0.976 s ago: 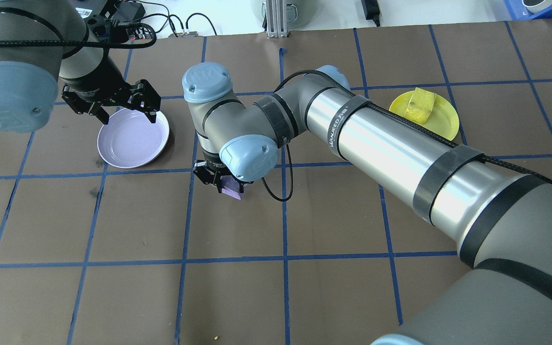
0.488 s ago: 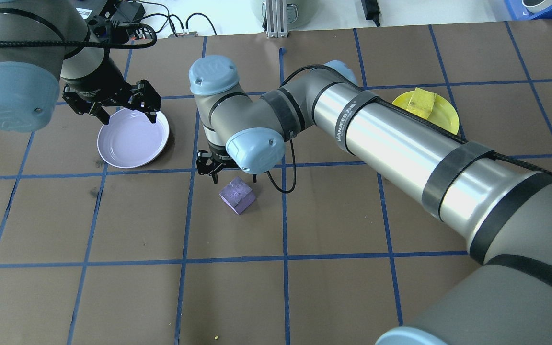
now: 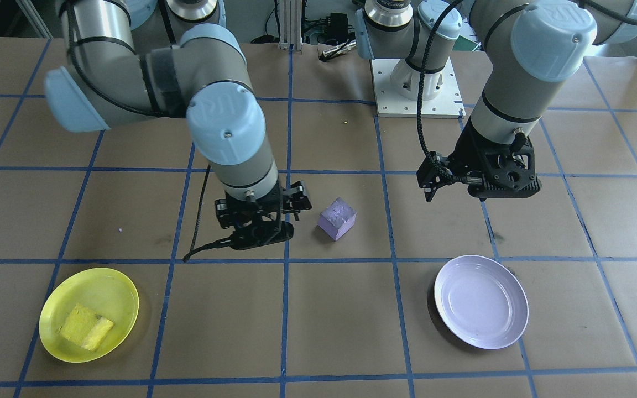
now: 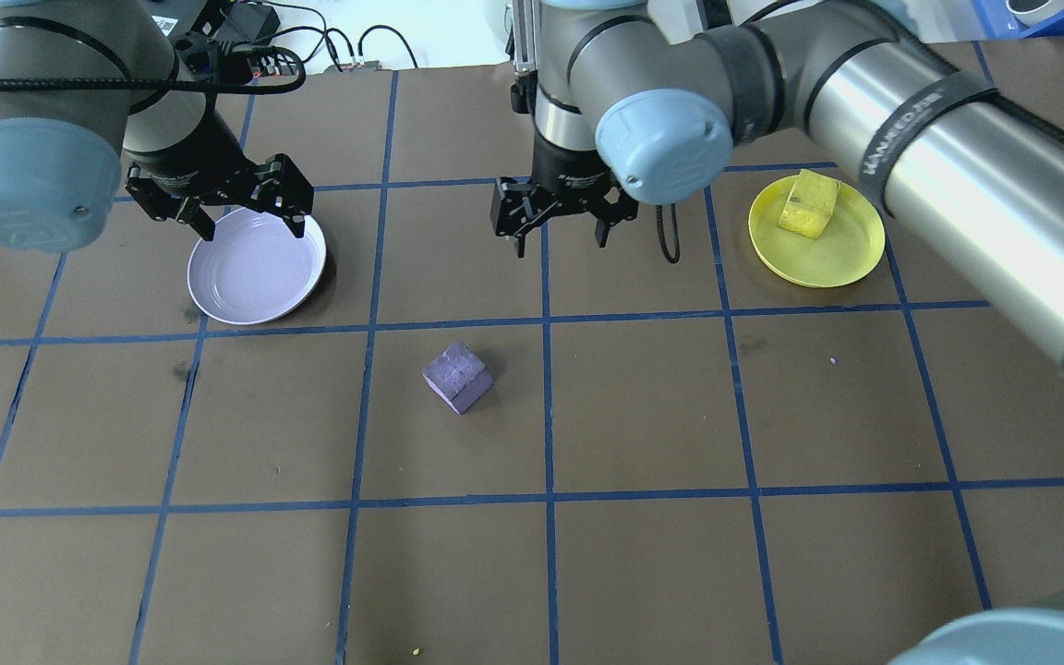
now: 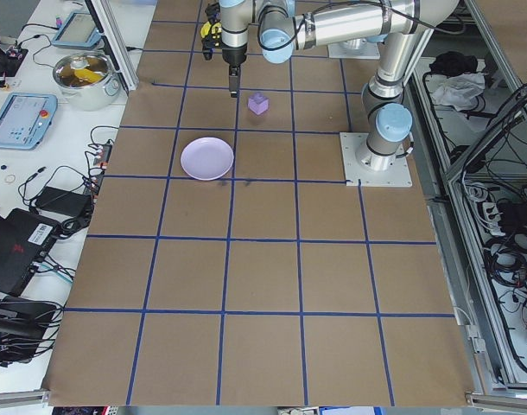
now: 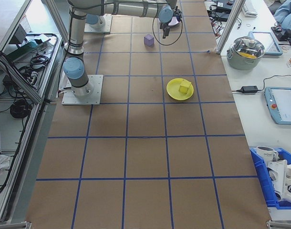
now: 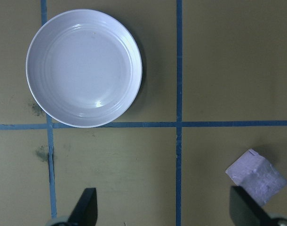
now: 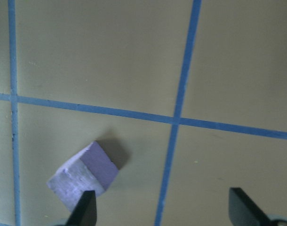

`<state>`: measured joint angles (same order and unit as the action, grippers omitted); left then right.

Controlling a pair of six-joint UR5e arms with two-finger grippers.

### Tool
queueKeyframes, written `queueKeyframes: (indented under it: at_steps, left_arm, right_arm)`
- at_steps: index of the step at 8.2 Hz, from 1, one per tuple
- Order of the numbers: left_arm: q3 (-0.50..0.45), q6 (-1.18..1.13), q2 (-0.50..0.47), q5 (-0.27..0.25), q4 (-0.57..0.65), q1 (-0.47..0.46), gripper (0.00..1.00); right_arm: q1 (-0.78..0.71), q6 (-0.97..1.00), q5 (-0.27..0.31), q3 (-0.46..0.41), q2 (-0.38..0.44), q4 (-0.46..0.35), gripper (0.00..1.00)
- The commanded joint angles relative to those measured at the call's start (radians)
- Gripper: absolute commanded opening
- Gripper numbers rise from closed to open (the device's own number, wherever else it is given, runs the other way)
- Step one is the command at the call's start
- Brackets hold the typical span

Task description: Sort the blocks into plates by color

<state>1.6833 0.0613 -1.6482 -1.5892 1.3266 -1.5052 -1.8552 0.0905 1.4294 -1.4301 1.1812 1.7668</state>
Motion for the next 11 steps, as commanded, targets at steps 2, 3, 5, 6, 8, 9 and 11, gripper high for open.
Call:
queueKeyframes:
  at_steps: [2,3,5,6,8,9,11]
  left_arm:
    - [0.001,-0.021,-0.059,0.056,-0.007,-0.076,1.00]
    - [0.002,-0.035,-0.079,0.061,-0.003,-0.111,1.00]
    - [0.012,-0.070,-0.135,0.061,-0.006,-0.177,1.00]
    - [0.009,-0.183,-0.175,0.061,-0.007,-0.193,1.00]
    - [0.009,-0.334,-0.217,0.086,-0.006,-0.191,1.00]
    - [0.007,-0.457,-0.244,0.147,-0.006,-0.191,1.00]
    - [0.003,-0.654,-0.297,0.188,-0.006,-0.190,1.00]
  right_arm:
    - [0.254,-0.367,0.012,-0.001,0.242,-0.233,1.00]
    - [0.254,-0.365,0.066,-0.006,0.317,-0.312,1.00]
    - [0.251,-0.370,0.065,-0.012,0.373,-0.304,1.00]
    - [0.248,-0.374,0.066,-0.015,0.359,-0.259,1.00]
    - [0.249,-0.377,0.075,-0.015,0.365,-0.253,1.00]
    - [0.248,-0.377,0.063,-0.015,0.380,-0.254,1.00]
    - [0.251,-0.377,0.075,-0.027,0.406,-0.262,1.00]
